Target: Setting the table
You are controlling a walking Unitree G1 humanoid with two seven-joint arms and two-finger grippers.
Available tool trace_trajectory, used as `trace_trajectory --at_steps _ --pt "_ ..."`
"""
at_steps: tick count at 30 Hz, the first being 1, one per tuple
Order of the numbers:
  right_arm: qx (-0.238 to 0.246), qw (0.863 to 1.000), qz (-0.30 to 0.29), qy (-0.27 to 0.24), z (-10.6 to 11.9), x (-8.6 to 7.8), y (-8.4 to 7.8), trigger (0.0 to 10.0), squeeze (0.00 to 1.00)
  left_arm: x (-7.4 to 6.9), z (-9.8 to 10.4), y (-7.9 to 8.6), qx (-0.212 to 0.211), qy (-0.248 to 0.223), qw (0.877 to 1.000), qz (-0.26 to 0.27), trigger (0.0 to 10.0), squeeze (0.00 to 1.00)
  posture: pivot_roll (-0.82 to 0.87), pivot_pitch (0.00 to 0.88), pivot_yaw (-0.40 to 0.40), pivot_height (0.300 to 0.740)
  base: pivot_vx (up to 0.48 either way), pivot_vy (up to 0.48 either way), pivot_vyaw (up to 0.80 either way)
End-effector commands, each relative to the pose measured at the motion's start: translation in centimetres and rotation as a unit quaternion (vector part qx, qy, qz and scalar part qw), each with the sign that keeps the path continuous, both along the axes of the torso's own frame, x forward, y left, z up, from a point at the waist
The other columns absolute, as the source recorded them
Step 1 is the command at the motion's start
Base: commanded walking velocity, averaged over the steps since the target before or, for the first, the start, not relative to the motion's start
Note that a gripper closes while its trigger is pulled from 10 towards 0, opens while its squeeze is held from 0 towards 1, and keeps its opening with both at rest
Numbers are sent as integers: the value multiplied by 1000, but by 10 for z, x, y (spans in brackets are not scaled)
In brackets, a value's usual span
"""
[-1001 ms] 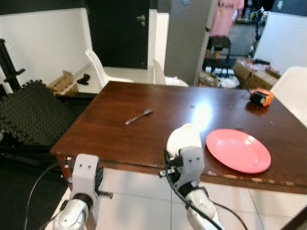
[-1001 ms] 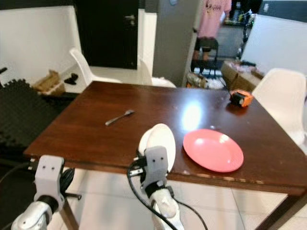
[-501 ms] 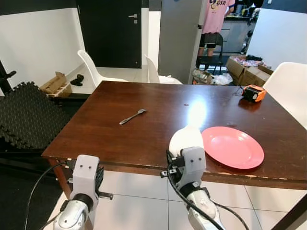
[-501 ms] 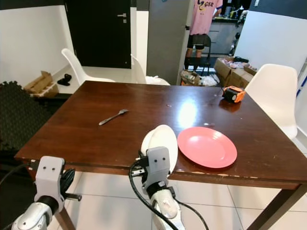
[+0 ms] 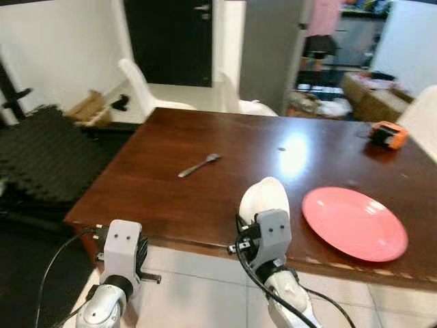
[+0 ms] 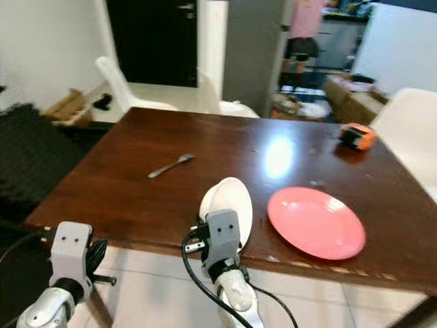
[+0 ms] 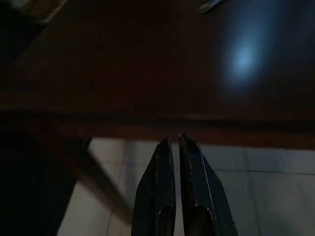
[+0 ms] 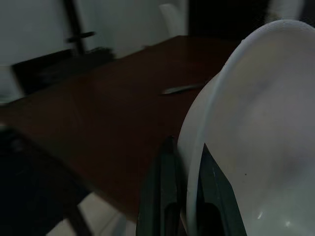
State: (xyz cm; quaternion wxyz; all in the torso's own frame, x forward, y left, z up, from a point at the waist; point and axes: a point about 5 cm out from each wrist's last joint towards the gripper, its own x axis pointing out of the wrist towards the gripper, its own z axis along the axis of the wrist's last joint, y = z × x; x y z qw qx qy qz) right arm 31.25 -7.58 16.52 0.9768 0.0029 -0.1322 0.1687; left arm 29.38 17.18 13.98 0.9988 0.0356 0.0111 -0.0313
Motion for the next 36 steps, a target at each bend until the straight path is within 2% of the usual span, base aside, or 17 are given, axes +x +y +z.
trace_trajectory --at_steps 1,36 --pt "3 1000 2 1 -1 -2 0 10000 0 -3 -9 2 6 19 1000 6 10000 0 36 109 69 740 0 0 788" --pt "4 1000 22 -2 -1 -4 4 10000 0 -1 -11 2 8 21 1000 3 10000 0 37 97 68 740 0 0 779"
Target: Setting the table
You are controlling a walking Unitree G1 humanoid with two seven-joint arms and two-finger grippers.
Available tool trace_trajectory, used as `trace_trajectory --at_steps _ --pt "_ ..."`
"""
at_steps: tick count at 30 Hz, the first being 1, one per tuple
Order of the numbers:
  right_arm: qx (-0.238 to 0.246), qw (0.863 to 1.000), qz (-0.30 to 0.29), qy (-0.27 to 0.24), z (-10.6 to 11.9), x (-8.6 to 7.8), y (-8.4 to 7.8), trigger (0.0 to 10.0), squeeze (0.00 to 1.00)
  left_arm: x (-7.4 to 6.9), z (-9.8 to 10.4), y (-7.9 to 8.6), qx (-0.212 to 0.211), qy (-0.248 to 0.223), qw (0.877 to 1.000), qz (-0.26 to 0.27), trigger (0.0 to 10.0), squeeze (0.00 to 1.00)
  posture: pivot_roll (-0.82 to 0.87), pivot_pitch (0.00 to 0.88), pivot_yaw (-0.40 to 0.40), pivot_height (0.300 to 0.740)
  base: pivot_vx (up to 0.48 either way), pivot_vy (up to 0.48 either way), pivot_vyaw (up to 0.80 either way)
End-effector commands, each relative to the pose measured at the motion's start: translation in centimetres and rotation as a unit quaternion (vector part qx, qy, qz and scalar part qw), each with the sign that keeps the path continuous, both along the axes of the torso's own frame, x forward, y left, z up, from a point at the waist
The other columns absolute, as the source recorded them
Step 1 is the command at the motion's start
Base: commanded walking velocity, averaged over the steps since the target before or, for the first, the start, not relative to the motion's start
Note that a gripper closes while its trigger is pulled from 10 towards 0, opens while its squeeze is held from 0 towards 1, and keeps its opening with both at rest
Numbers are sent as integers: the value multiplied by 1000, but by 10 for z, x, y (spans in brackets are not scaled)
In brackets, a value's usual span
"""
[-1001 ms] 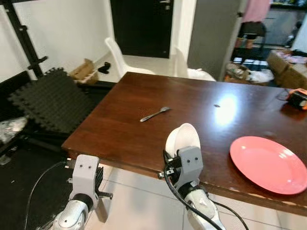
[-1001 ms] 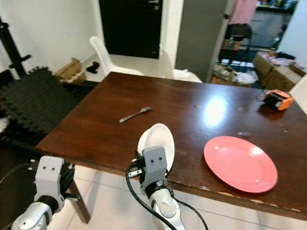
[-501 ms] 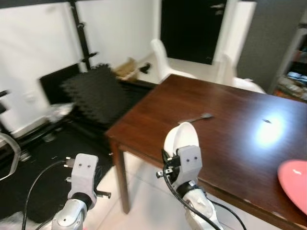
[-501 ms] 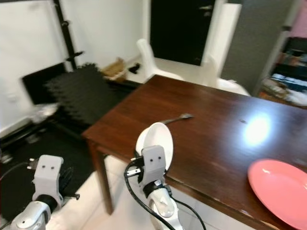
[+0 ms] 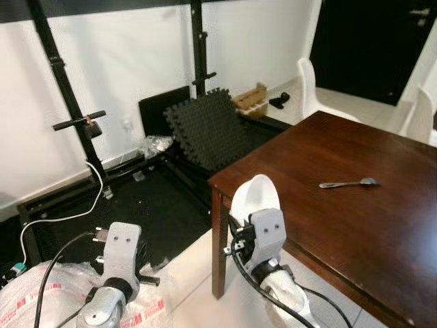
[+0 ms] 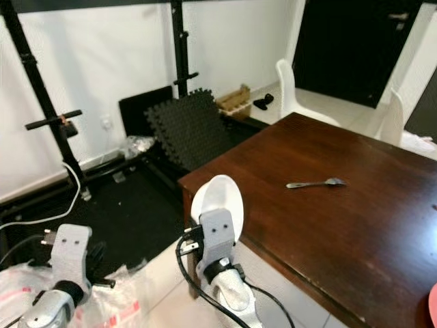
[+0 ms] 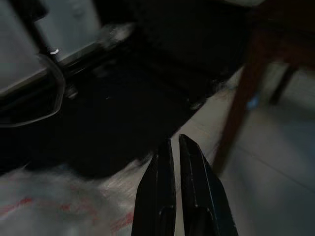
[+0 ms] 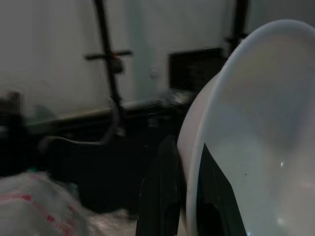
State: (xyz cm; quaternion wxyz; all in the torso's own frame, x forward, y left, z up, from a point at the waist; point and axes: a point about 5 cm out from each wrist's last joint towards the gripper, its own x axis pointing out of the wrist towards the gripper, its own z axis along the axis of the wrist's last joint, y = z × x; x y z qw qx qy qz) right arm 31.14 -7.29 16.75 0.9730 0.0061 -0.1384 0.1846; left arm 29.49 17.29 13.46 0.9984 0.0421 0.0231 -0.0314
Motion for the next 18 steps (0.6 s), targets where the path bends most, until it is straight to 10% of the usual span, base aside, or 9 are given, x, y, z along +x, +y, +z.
trace_trajectory --at_steps 1,18 --pt "2 1000 5 4 -4 -3 2 10000 0 -3 -6 0 1 10 1000 3 10000 0 37 97 68 740 0 0 769" --pt "6 1000 -6 16 -9 -2 -3 10000 0 -2 -10 0 4 18 1000 3 10000 0 36 99 71 740 0 0 765"
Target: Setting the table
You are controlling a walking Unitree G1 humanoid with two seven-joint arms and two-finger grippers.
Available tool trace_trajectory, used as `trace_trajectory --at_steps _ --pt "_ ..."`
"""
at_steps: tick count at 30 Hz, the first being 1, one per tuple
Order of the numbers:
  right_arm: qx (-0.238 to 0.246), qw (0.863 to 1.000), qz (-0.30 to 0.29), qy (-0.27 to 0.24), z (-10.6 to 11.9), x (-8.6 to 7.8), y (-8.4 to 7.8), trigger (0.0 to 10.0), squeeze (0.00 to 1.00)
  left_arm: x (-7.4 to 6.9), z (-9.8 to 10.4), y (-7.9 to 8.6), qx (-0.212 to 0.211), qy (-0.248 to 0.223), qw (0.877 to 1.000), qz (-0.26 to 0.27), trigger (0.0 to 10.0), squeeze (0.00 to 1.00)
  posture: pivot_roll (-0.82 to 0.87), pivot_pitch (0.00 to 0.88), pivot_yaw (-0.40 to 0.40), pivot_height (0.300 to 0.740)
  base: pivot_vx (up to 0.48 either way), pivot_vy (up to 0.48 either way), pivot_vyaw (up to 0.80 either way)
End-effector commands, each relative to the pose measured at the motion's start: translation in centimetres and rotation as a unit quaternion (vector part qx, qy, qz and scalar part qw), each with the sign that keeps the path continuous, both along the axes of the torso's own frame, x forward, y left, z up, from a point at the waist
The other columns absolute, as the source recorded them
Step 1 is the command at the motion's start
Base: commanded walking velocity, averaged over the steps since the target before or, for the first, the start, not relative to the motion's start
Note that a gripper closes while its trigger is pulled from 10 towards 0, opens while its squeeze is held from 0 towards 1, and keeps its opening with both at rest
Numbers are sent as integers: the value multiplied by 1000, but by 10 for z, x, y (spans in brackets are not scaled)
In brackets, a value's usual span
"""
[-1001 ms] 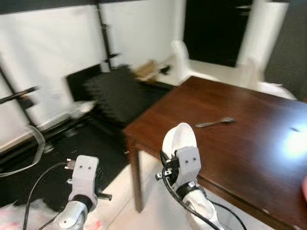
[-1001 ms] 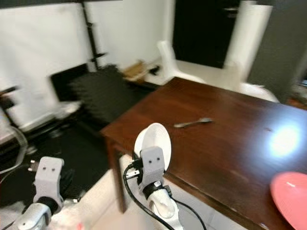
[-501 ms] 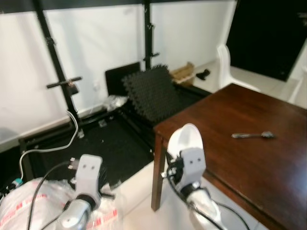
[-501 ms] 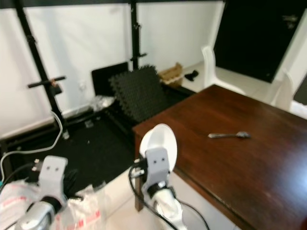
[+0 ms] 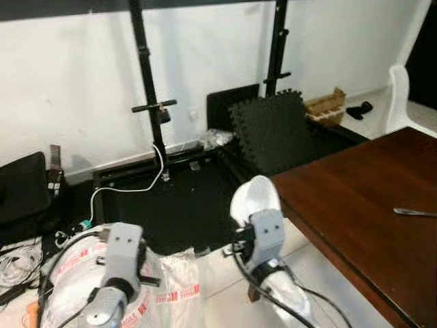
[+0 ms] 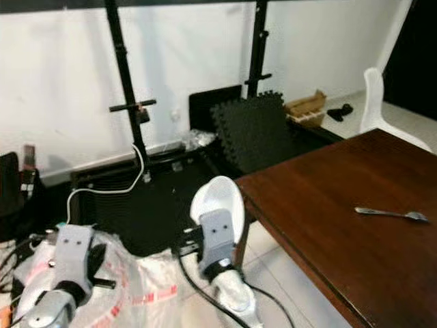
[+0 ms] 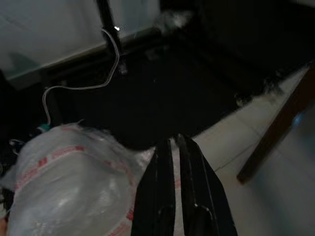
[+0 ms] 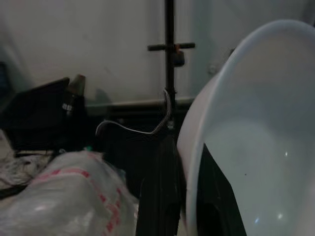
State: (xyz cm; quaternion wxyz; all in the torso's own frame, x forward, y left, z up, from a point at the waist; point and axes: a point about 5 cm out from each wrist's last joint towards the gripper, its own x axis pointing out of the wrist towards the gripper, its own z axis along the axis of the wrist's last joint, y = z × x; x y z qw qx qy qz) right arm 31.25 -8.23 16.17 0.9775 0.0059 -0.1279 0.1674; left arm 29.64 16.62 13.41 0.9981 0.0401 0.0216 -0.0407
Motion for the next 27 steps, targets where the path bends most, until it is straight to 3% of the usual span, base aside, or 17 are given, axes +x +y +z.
trace_trajectory --at_steps 1,13,27 --pt "6 1000 11 5 -3 -3 7 10000 0 -3 -10 7 6 19 1000 13 10000 0 36 99 71 740 0 0 756" --pt "4 1000 1 21 -10 -2 4 10000 0 -4 -17 9 4 35 999 22 10000 0 36 103 72 740 0 0 711" --pt "2 999 -2 37 -15 -2 4 10000 0 -3 -21 10 2 46 998 32 10000 0 34 110 70 740 0 0 0"
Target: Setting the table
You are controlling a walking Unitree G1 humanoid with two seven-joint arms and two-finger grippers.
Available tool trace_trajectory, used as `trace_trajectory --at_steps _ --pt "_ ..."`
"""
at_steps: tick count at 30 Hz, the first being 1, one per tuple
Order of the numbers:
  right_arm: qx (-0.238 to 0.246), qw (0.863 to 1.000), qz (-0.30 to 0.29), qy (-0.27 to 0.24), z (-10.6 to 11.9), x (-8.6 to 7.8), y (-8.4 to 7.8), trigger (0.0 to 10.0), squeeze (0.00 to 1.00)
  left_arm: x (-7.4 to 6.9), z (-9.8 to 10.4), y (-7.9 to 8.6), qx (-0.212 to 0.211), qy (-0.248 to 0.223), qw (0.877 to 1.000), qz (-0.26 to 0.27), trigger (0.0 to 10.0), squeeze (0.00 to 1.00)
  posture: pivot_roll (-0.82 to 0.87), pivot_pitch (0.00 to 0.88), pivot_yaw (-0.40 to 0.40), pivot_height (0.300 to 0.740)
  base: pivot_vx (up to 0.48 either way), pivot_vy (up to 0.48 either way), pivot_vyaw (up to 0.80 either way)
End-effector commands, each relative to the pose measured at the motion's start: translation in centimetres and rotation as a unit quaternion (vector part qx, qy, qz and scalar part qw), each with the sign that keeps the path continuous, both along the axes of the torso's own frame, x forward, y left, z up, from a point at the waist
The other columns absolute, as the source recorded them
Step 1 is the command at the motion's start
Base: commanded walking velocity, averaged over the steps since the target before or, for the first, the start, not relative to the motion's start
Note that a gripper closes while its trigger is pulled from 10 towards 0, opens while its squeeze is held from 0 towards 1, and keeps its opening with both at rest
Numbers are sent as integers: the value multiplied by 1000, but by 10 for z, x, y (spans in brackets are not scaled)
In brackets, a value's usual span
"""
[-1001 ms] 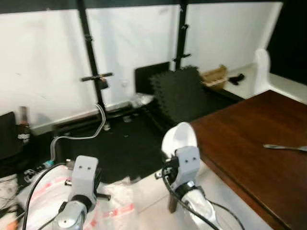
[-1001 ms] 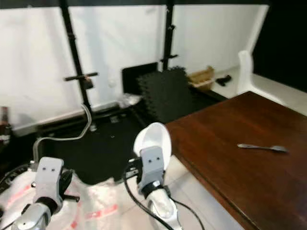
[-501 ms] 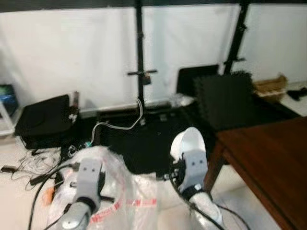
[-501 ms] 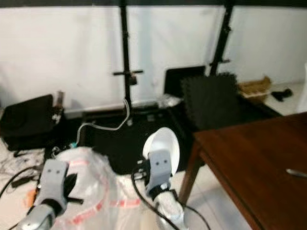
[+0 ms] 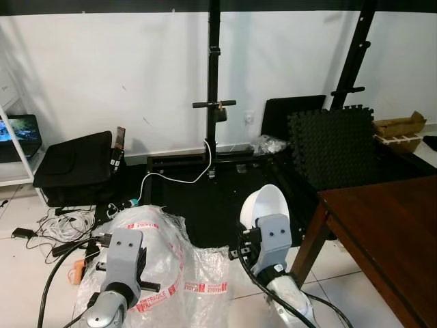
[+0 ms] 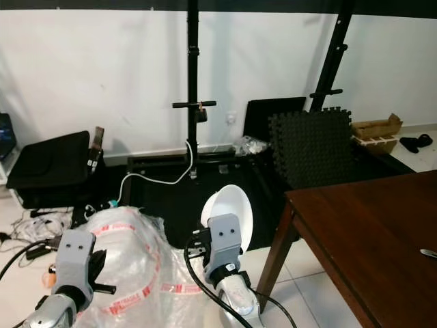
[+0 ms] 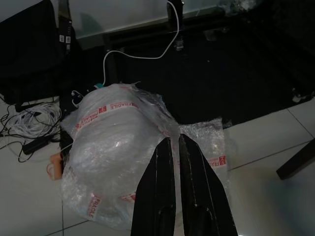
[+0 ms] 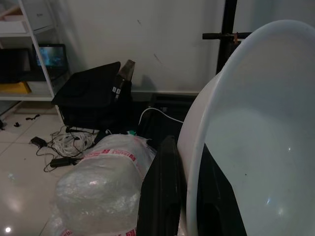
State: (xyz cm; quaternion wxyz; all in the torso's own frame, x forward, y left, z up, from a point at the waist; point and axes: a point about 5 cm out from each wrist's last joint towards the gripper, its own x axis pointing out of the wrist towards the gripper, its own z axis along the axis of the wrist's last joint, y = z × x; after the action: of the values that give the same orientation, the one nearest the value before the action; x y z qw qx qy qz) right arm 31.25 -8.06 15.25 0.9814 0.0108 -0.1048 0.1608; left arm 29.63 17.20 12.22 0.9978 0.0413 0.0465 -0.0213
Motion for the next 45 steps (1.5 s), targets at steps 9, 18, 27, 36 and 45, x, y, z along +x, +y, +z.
trace_trajectory --at_steps 9,18,27,36,45 --pt "0 1000 6 14 -6 -2 3 10000 0 -3 -11 4 -1 25 1000 13 10000 0 34 114 70 740 0 0 0" --pt "0 1000 6 15 -6 -2 4 10000 0 -3 -12 5 -3 26 1000 16 10000 0 34 114 71 740 0 0 0" --pt "0 1000 6 15 -7 -2 4 10000 0 -3 -12 5 -2 28 999 15 10000 0 34 112 73 740 0 0 0" --pt "-1 1000 7 15 -7 -3 4 10000 0 -3 -14 6 -4 32 999 18 10000 0 35 110 70 740 0 0 0" --pt "-2 1000 9 14 -7 -2 5 10000 0 -3 -15 6 -5 33 999 19 10000 0 35 105 70 740 0 261 0"
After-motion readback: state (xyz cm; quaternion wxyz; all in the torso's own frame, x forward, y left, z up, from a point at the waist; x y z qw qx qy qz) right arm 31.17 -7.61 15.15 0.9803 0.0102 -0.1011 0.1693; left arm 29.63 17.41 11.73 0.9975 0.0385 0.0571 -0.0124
